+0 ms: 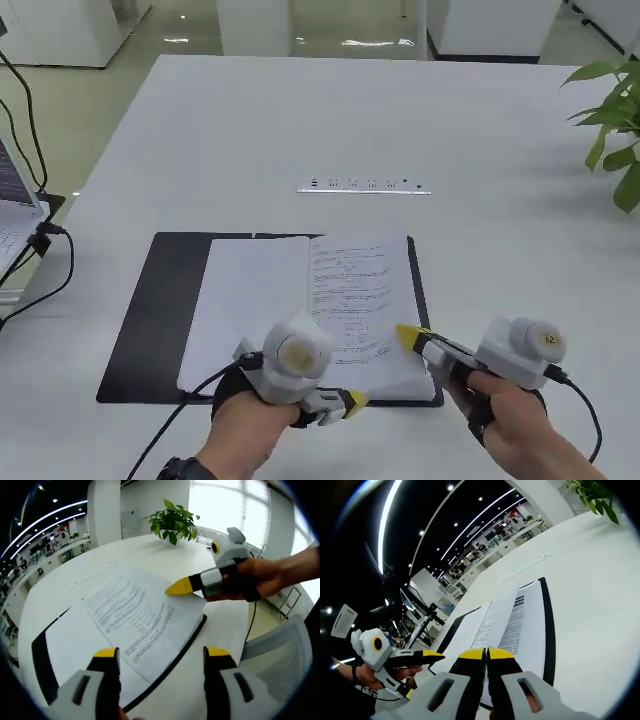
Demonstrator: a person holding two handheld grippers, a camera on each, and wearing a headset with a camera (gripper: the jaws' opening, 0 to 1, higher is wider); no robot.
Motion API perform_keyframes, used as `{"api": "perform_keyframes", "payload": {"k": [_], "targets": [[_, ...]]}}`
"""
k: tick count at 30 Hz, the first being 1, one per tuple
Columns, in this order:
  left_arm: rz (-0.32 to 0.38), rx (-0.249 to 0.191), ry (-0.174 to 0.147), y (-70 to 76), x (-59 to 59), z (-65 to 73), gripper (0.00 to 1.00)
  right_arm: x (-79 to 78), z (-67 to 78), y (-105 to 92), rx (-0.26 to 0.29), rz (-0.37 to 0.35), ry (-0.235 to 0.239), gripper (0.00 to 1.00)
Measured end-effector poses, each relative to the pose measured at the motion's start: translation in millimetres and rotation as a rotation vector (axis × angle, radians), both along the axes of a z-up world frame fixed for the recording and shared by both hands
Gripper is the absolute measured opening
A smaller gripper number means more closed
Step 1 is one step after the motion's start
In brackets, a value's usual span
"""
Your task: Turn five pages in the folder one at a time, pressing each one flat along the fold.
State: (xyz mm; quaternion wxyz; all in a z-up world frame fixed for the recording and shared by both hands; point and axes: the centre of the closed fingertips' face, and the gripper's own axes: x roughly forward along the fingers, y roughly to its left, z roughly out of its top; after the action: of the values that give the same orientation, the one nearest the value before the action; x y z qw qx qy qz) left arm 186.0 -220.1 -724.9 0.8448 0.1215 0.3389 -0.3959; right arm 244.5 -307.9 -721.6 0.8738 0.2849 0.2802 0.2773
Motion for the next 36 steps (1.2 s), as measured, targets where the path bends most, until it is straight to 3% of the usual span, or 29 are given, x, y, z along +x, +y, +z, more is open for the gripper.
{"api": "perform_keyframes", "payload": {"k": [9,14,36], "targets": [[0.041,-0.005,-0.013,32.3,-4.3,3.6,0.67,1.5,9.9,19.8,0.017,-0.001,-0.022,0.00],[0.080,0.016,-0.011,56.7,-11.6,1.1,0.67,4.4,12.9,33.9,0.030,0.004,-0.028,0.00],[0.232,0.000,-0.034,121.5,-15.1,17.0,0.66,12.7,23.3,100.4,0.076,0.070,-0.029,0.00]]}}
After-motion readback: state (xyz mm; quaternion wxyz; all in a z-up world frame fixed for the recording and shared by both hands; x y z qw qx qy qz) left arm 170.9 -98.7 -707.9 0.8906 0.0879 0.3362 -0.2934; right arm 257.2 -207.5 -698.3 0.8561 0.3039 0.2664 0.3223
